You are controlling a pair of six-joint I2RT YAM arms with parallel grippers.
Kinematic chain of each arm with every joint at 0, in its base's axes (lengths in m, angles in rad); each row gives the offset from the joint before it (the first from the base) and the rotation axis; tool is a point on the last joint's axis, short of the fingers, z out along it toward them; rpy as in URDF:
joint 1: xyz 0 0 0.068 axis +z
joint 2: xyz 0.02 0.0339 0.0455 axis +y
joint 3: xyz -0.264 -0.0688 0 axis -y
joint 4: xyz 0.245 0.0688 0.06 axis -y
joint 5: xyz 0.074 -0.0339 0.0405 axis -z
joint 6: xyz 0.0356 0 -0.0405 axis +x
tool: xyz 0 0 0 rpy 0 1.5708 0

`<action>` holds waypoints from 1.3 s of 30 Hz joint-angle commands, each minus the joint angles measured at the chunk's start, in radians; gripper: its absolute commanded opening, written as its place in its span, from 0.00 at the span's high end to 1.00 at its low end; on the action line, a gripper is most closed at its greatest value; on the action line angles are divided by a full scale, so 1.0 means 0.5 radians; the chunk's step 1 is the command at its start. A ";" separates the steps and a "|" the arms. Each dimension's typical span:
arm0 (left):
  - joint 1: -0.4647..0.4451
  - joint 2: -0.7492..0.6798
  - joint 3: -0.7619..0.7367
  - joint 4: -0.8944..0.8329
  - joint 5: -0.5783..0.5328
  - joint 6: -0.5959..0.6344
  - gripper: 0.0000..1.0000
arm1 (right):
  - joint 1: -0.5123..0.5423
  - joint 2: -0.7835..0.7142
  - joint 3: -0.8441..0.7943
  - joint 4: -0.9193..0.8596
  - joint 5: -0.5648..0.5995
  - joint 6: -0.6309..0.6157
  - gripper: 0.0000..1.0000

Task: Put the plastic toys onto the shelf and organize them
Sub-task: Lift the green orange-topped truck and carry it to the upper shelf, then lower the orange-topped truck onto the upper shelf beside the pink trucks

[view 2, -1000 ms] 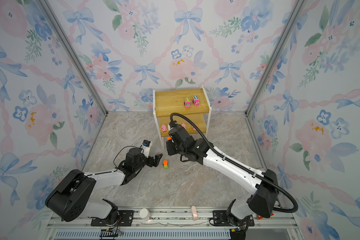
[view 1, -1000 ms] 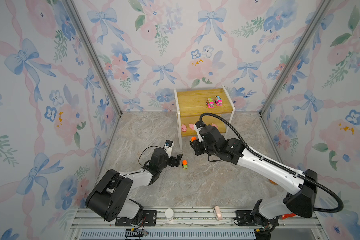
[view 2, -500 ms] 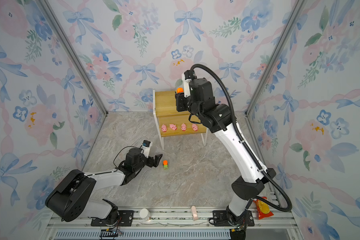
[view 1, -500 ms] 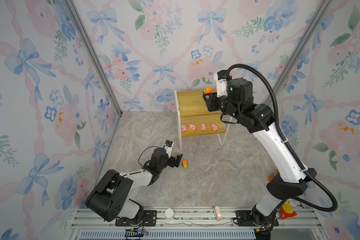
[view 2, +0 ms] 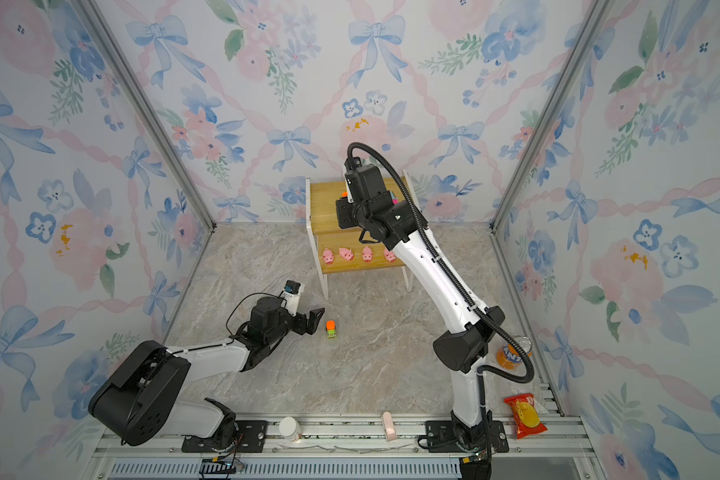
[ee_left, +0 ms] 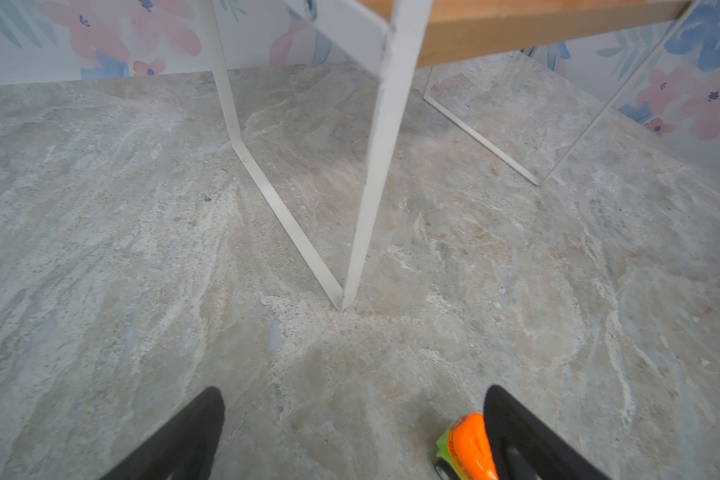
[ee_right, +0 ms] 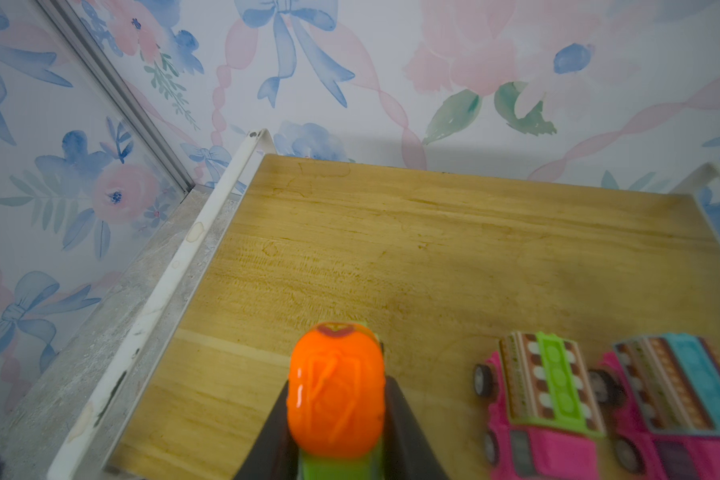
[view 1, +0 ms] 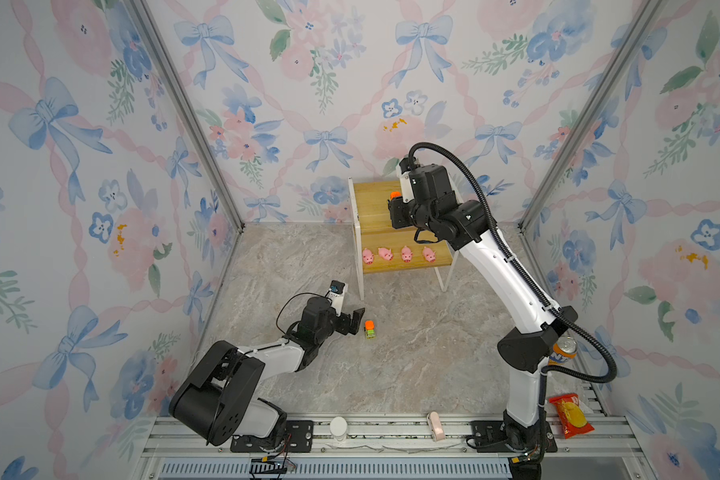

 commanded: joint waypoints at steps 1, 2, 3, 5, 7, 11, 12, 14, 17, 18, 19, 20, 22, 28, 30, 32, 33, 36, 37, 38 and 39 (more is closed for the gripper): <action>-0.002 -0.019 -0.014 0.004 0.002 0.006 0.02 | -0.014 0.038 0.060 0.010 0.092 -0.040 0.73; -0.003 -0.019 -0.014 0.002 0.002 0.007 0.02 | -0.017 0.048 0.063 0.009 0.099 -0.043 0.73; -0.002 -0.019 -0.013 0.002 0.002 0.007 0.02 | -0.018 0.056 0.070 0.010 0.105 -0.042 0.73; -0.002 -0.019 -0.013 0.002 0.000 0.010 0.02 | -0.017 0.074 0.078 0.017 0.109 -0.039 0.73; -0.004 -0.017 -0.014 0.002 -0.002 0.009 0.02 | -0.019 0.095 0.095 0.018 0.114 -0.041 0.72; -0.002 -0.020 -0.019 0.002 -0.006 0.009 0.02 | -0.023 0.139 0.131 0.015 0.124 -0.050 0.71; -0.002 -0.021 -0.014 0.002 -0.004 0.010 0.02 | -0.026 0.145 0.133 0.015 0.115 -0.046 0.71; -0.002 -0.020 -0.015 0.002 -0.010 0.008 0.02 | -0.030 0.156 0.130 0.023 0.114 -0.040 0.70; -0.003 -0.031 -0.020 0.002 -0.012 0.008 0.02 | -0.035 0.167 0.130 0.027 0.116 -0.037 0.70; -0.004 -0.033 -0.022 0.002 -0.015 0.009 0.02 | -0.038 0.169 0.130 0.030 0.112 -0.036 0.69; -0.002 -0.034 -0.024 0.001 -0.016 0.010 0.02 | -0.042 0.173 0.128 0.031 0.112 -0.033 0.69; -0.002 -0.032 -0.025 0.002 -0.020 0.010 0.02 | -0.043 0.171 0.123 0.031 0.107 -0.033 0.69; -0.002 -0.031 -0.023 0.002 -0.021 0.009 0.02 | -0.043 0.172 0.120 0.030 0.111 -0.034 0.66; -0.002 -0.027 -0.025 0.002 -0.022 0.012 0.02 | -0.052 0.165 0.118 0.034 0.108 -0.041 0.60; -0.002 -0.026 -0.025 0.002 -0.022 0.013 0.02 | -0.051 0.162 0.119 0.037 0.106 -0.043 0.59; -0.004 -0.027 -0.026 0.001 -0.033 0.013 0.02 | -0.051 0.153 0.119 0.037 0.102 -0.043 0.56; -0.002 -0.028 -0.028 0.002 -0.037 0.013 0.02 | -0.050 0.150 0.119 0.037 0.105 -0.047 0.55; -0.002 -0.031 -0.031 0.002 -0.046 0.016 0.02 | -0.051 0.127 0.122 0.025 0.105 -0.056 0.52; -0.002 -0.031 -0.028 0.002 -0.044 0.014 0.02 | -0.048 0.111 0.121 0.017 0.107 -0.064 0.51; -0.002 -0.031 -0.027 0.002 -0.041 0.015 0.02 | -0.043 0.093 0.122 0.008 0.117 -0.076 0.49; -0.003 -0.032 -0.028 0.002 -0.041 0.013 0.02 | -0.033 0.070 0.122 -0.006 0.131 -0.092 0.48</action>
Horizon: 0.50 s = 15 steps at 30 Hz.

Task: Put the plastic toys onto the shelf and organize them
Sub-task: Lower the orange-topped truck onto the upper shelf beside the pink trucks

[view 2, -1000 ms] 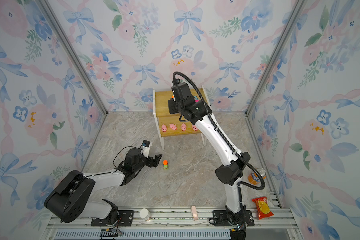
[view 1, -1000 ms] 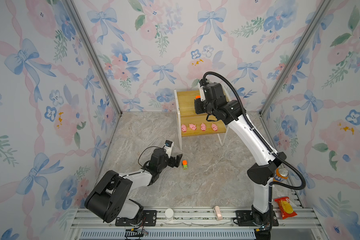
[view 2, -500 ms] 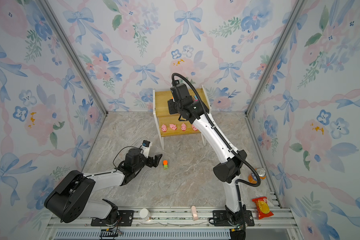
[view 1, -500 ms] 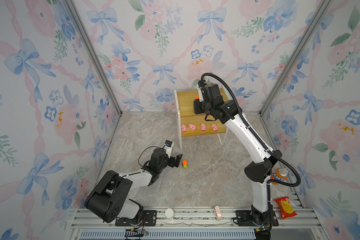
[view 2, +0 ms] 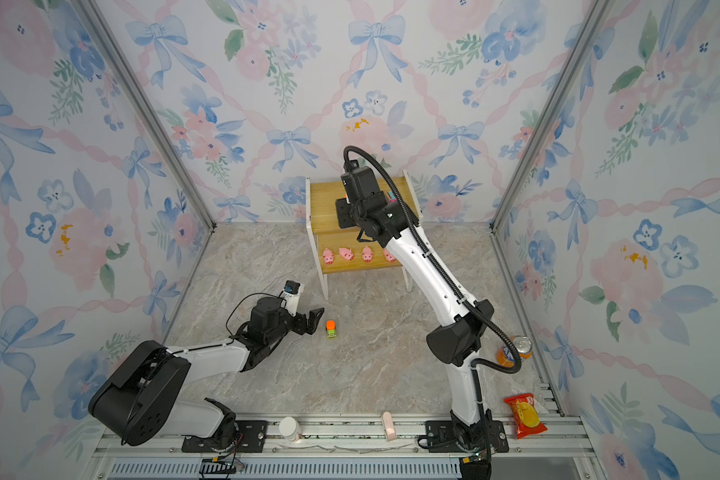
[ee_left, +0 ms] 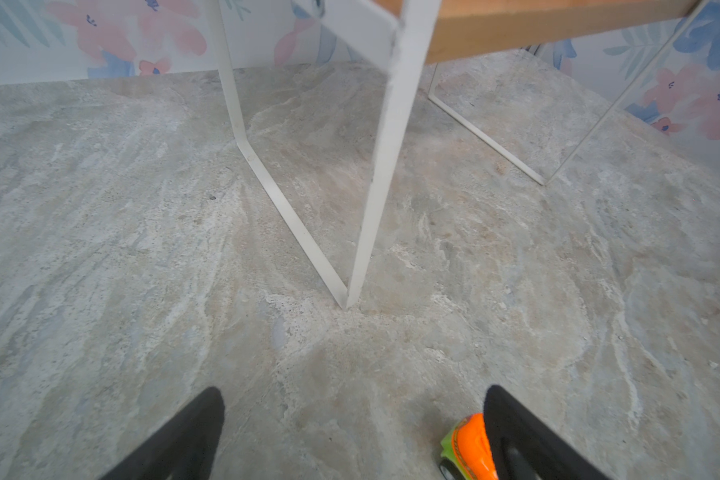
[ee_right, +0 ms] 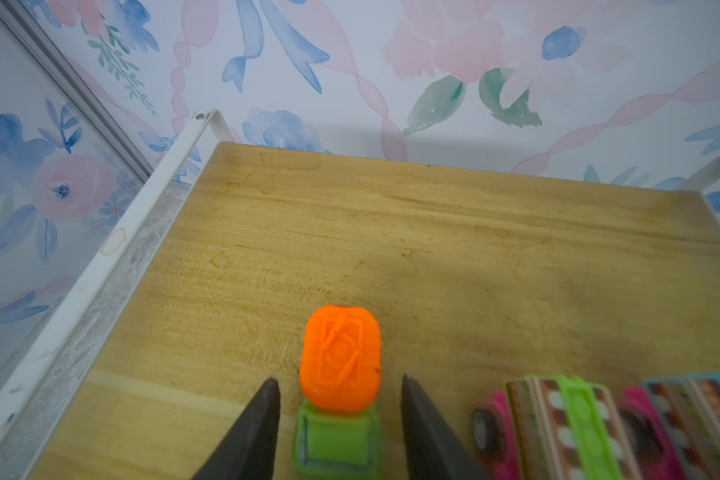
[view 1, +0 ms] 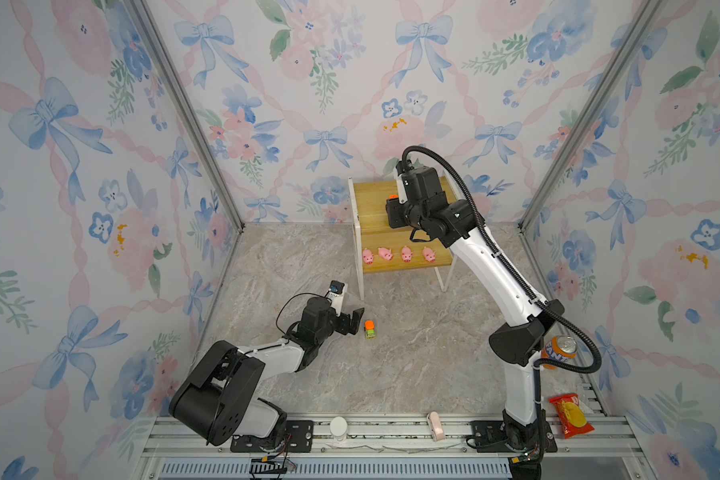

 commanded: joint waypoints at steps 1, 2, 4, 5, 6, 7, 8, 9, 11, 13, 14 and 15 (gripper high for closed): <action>-0.003 -0.031 -0.021 0.002 -0.017 0.011 0.02 | 0.008 -0.108 0.052 -0.029 0.067 -0.065 0.46; -0.002 -0.032 -0.022 0.002 -0.016 0.013 0.02 | 0.022 -0.143 0.051 -0.046 0.090 -0.083 0.45; -0.004 -0.029 -0.023 0.005 -0.014 0.011 0.02 | 0.077 -0.243 0.029 -0.079 0.157 -0.147 0.42; -0.004 -0.031 -0.023 0.004 -0.015 0.013 0.02 | 0.109 -0.300 0.000 -0.089 0.193 -0.172 0.40; -0.004 -0.027 -0.020 0.002 -0.015 0.013 0.02 | 0.149 -0.378 -0.051 -0.081 0.230 -0.203 0.39; -0.002 -0.025 -0.020 0.003 -0.016 0.013 0.02 | 0.192 -0.465 -0.122 -0.070 0.263 -0.231 0.39; -0.004 -0.023 -0.018 0.002 -0.015 0.011 0.02 | 0.231 -0.559 -0.214 -0.049 0.301 -0.248 0.38; -0.002 -0.019 -0.017 0.004 -0.017 0.012 0.02 | 0.263 -0.642 -0.312 -0.028 0.320 -0.251 0.36; -0.002 -0.010 -0.011 0.003 -0.022 0.010 0.02 | 0.312 -0.876 -0.603 0.043 0.312 -0.206 0.36; -0.002 -0.010 -0.012 0.002 -0.024 0.006 0.02 | 0.355 -1.090 -0.947 0.148 0.305 -0.124 0.36; -0.002 -0.008 -0.010 0.004 -0.024 0.004 0.02 | 0.385 -1.208 -1.168 0.218 0.296 -0.082 0.35; -0.003 -0.010 -0.010 0.000 -0.022 0.000 0.02 | 0.410 -1.306 -1.355 0.276 0.296 -0.043 0.35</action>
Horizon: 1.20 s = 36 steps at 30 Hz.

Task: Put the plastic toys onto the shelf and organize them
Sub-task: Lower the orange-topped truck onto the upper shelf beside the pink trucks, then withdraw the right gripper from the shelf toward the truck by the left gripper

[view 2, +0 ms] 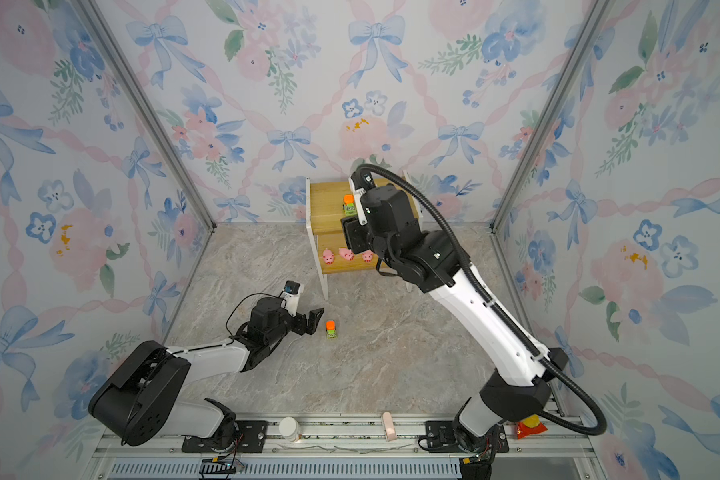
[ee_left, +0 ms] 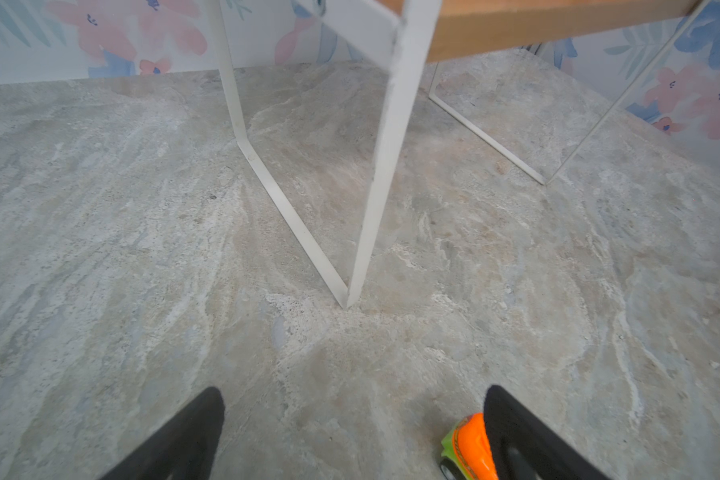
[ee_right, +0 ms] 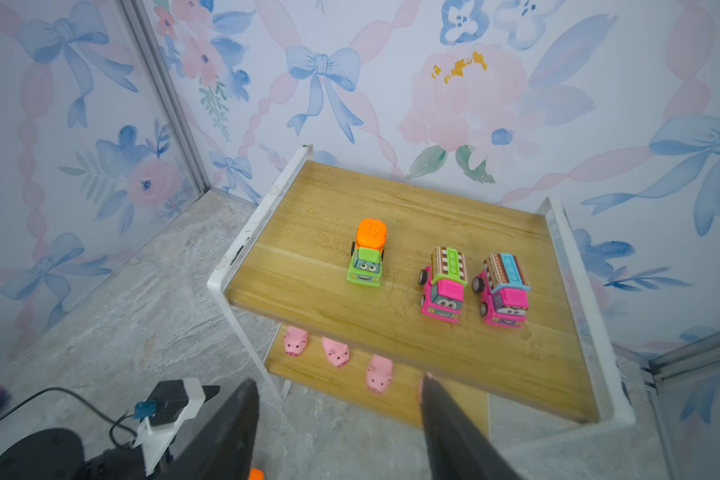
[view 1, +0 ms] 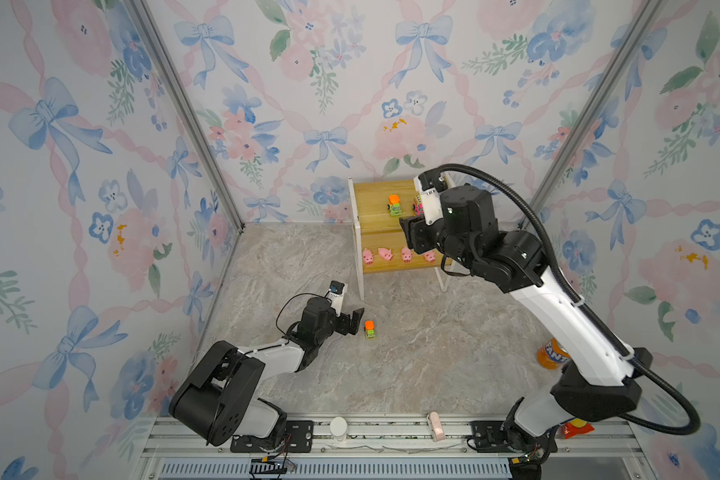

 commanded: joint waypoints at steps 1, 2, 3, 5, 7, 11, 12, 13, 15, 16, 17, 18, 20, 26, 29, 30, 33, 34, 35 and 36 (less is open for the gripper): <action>-0.002 -0.017 -0.009 0.002 -0.018 -0.004 0.02 | 0.061 -0.260 -0.543 0.177 0.061 0.165 0.35; 0.000 -0.022 -0.011 -0.001 -0.014 -0.010 0.02 | 0.081 -0.361 -0.761 0.238 0.048 0.251 0.35; 0.001 -0.026 -0.013 -0.001 -0.011 -0.014 0.02 | 0.098 -0.435 -0.933 0.286 0.037 0.323 0.35; 0.004 -0.026 -0.010 -0.008 -0.013 -0.003 0.02 | 0.157 -0.567 -1.303 0.393 0.035 0.504 0.35; 0.011 -0.025 -0.004 -0.019 -0.015 0.002 0.02 | 0.225 -0.608 -1.576 0.499 0.036 0.650 0.35; 0.024 0.001 -0.005 -0.039 -0.082 0.017 0.02 | 0.430 -0.470 -1.900 0.674 0.088 0.879 0.34; 0.027 0.004 -0.009 -0.040 -0.095 0.017 0.02 | 0.467 -0.404 -1.923 0.713 0.088 0.912 0.34; 0.031 0.003 -0.015 -0.041 -0.106 0.015 0.02 | 0.503 -0.323 -1.930 0.748 0.089 0.939 0.34; 0.037 -0.009 -0.025 -0.041 -0.104 0.003 0.02 | 0.550 -0.164 -1.907 0.814 0.084 0.978 0.34; 0.040 -0.018 -0.027 -0.041 -0.098 0.004 0.02 | 0.570 -0.083 -1.883 0.842 0.078 0.977 0.34; 0.039 -0.024 -0.030 -0.043 -0.097 0.003 0.02 | 0.575 -0.009 -1.859 0.867 0.080 0.976 0.33; 0.042 -0.034 -0.034 -0.043 -0.097 0.003 0.02 | 0.578 0.055 -1.838 0.891 0.067 0.976 0.33; 0.047 -0.047 -0.045 -0.048 -0.112 0.003 0.02 | 0.571 0.175 -1.803 0.970 -0.011 0.963 0.33; 0.082 -0.080 -0.085 -0.050 -0.165 -0.022 0.02 | 0.525 0.438 -1.746 1.128 -0.195 0.960 0.33; 0.099 -0.078 -0.092 -0.050 -0.153 -0.031 0.02 | 0.502 0.521 -1.734 1.219 -0.277 0.965 0.34; 0.102 -0.074 -0.088 -0.050 -0.152 -0.030 0.02 | 0.497 0.547 -1.722 1.223 -0.283 0.964 0.34; 0.111 -0.060 -0.084 -0.050 -0.129 -0.036 0.02 | 0.473 0.623 -1.688 1.243 -0.307 0.957 0.34; 0.114 -0.059 -0.083 -0.049 -0.122 -0.041 0.02 | 0.460 0.643 -1.685 1.261 -0.322 0.957 0.35; 0.114 -0.055 -0.083 -0.050 -0.121 -0.042 0.02 | 0.446 0.657 -1.684 1.278 -0.336 0.957 0.35; 0.117 -0.052 -0.083 -0.049 -0.119 -0.042 0.02 | 0.430 0.673 -1.687 1.301 -0.363 0.957 0.35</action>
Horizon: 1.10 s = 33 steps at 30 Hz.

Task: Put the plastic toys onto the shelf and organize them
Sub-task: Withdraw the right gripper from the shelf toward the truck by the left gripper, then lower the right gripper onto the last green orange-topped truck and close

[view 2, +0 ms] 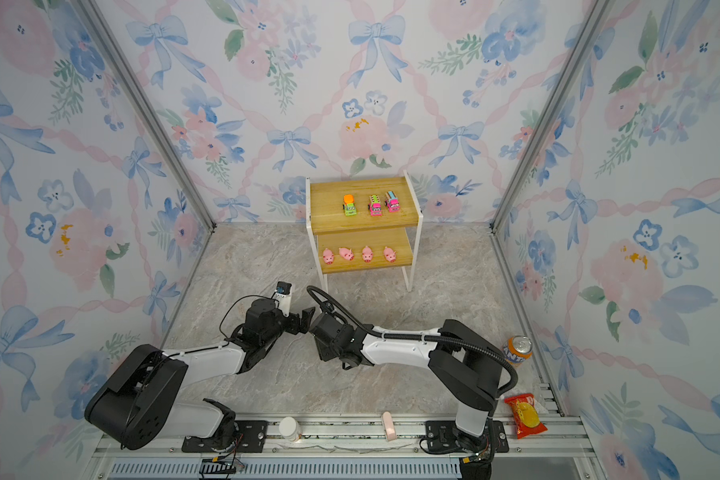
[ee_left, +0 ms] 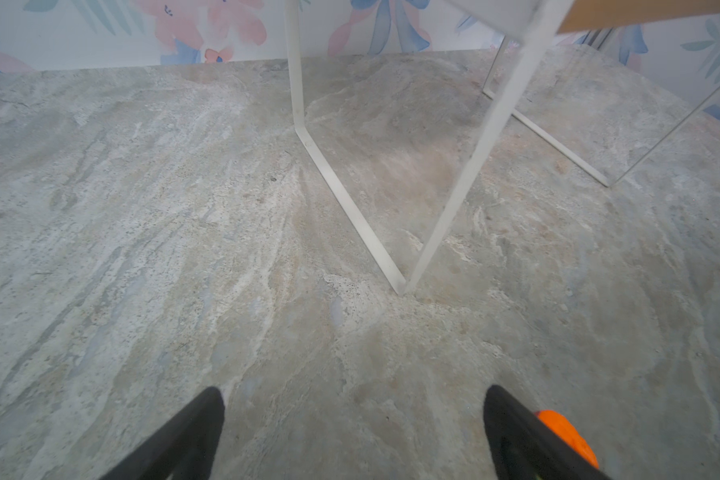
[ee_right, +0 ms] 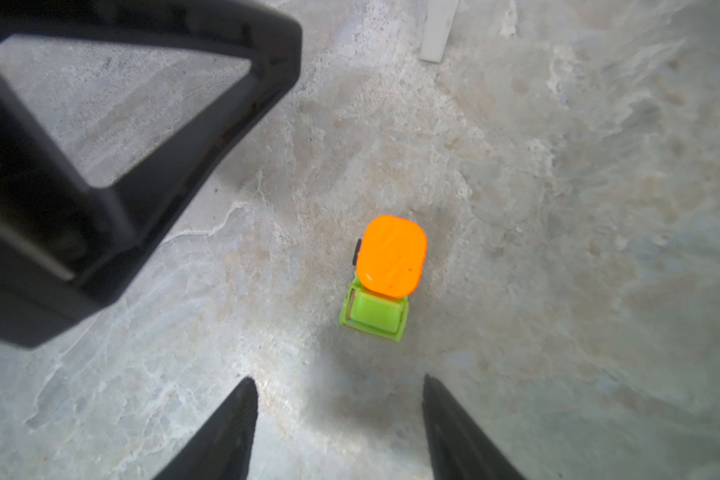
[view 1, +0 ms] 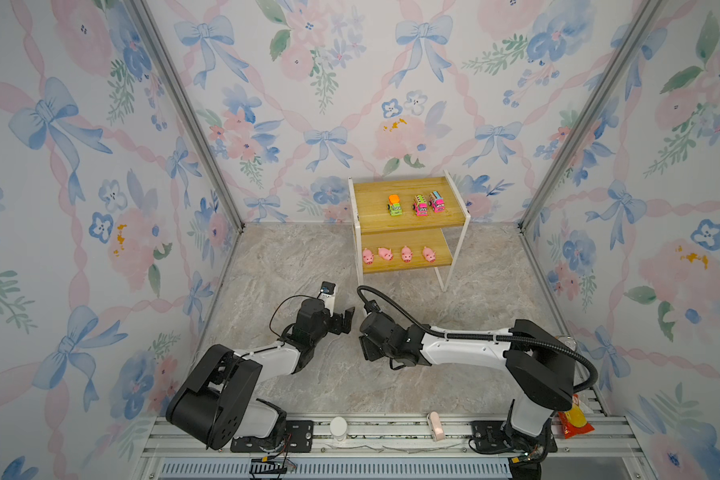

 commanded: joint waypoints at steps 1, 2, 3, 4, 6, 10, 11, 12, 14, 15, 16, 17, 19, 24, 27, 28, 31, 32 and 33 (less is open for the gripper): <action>0.016 -0.001 -0.013 -0.031 0.012 -0.041 0.02 | -0.080 0.057 0.045 0.114 -0.105 0.025 0.36; 0.022 -0.001 -0.013 -0.031 0.017 -0.042 0.02 | -0.098 0.064 0.041 0.137 -0.132 0.027 0.37; 0.025 0.002 -0.011 -0.030 0.022 -0.040 0.02 | -0.120 0.074 0.044 0.158 -0.155 0.024 0.37; 0.025 0.001 -0.009 -0.030 0.025 -0.043 0.02 | -0.138 0.087 0.056 0.165 -0.170 0.012 0.37; 0.028 0.008 -0.010 -0.029 0.031 -0.042 0.02 | -0.166 0.118 0.094 0.136 -0.189 -0.013 0.38; 0.033 0.009 -0.011 -0.031 0.031 -0.044 0.02 | -0.200 0.194 0.176 0.109 -0.235 -0.055 0.38; 0.036 0.008 -0.008 -0.031 0.031 -0.044 0.02 | -0.204 0.214 0.197 0.093 -0.235 -0.061 0.39; 0.036 0.012 -0.010 -0.031 0.034 -0.044 0.02 | -0.204 0.235 0.228 0.071 -0.234 -0.072 0.39; 0.040 0.010 -0.010 -0.030 0.034 -0.046 0.02 | -0.204 0.279 0.279 0.027 -0.221 -0.079 0.39; 0.041 0.012 -0.008 -0.030 0.037 -0.045 0.02 | -0.205 0.294 0.296 0.011 -0.215 -0.078 0.40; 0.045 0.013 -0.008 -0.029 0.038 -0.044 0.02 | -0.209 0.305 0.307 0.003 -0.209 -0.078 0.40; 0.046 0.013 -0.010 -0.031 0.041 -0.044 0.02 | -0.207 0.313 0.314 -0.002 -0.203 -0.075 0.41; 0.049 0.015 -0.008 -0.028 0.044 -0.047 0.02 | -0.213 0.323 0.320 -0.016 -0.198 -0.075 0.43; 0.055 0.021 -0.007 -0.031 0.054 -0.050 0.02 | -0.232 0.317 0.309 -0.052 -0.190 -0.083 0.48; 0.055 0.024 -0.004 -0.031 0.059 -0.050 0.02 | -0.237 0.305 0.299 -0.059 -0.188 -0.084 0.51; 0.058 0.022 -0.003 -0.031 0.061 -0.052 0.02 | -0.238 0.305 0.296 -0.058 -0.186 -0.084 0.53; 0.058 0.024 -0.004 -0.031 0.062 -0.051 0.02 | -0.235 0.306 0.299 -0.066 -0.196 -0.087 0.57; 0.059 0.021 -0.006 -0.031 0.062 -0.053 0.02 | -0.236 0.308 0.302 -0.071 -0.196 -0.088 0.58; 0.062 0.019 -0.007 -0.030 0.062 -0.054 0.02 | -0.235 0.310 0.302 -0.074 -0.197 -0.087 0.59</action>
